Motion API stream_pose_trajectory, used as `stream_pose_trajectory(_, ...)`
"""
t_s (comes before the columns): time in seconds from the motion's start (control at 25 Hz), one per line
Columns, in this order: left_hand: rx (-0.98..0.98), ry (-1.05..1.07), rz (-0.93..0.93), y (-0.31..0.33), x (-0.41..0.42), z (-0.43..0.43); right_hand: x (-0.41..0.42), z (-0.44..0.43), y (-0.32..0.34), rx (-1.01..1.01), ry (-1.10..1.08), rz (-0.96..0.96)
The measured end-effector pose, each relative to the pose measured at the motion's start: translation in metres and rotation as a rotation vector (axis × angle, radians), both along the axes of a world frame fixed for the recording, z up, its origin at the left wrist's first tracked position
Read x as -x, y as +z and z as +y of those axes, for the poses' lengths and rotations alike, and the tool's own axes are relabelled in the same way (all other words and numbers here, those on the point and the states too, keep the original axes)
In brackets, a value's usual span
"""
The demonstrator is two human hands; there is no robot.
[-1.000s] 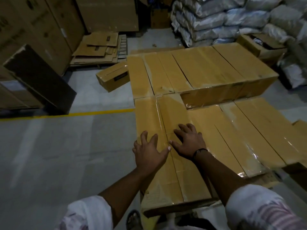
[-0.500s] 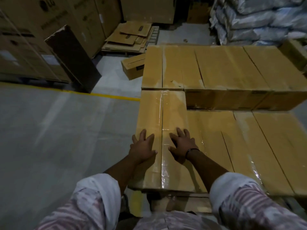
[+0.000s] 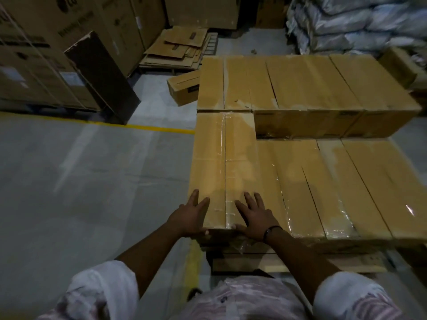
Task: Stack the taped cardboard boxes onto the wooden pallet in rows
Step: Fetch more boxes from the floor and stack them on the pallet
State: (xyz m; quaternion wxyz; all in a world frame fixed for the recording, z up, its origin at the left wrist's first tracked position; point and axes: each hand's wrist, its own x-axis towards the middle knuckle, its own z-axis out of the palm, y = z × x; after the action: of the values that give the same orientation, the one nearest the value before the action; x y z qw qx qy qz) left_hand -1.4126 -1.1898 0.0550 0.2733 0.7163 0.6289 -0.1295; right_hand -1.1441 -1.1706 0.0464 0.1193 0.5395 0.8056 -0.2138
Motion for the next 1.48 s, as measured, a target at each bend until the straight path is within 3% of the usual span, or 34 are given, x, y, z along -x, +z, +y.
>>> stream_pose_trajectory(0.68, -0.269, -0.016, -0.053, 0.006, 0.000, -0.012, -0.010, -0.014, 0.014, -0.147, -0.025, 0.001)
stream_pose_trajectory(1.48, -0.241, 0.042, -0.080, -0.006, -0.001, -0.016, -0.002, -0.017, 0.010, -0.094, -0.073, 0.001)
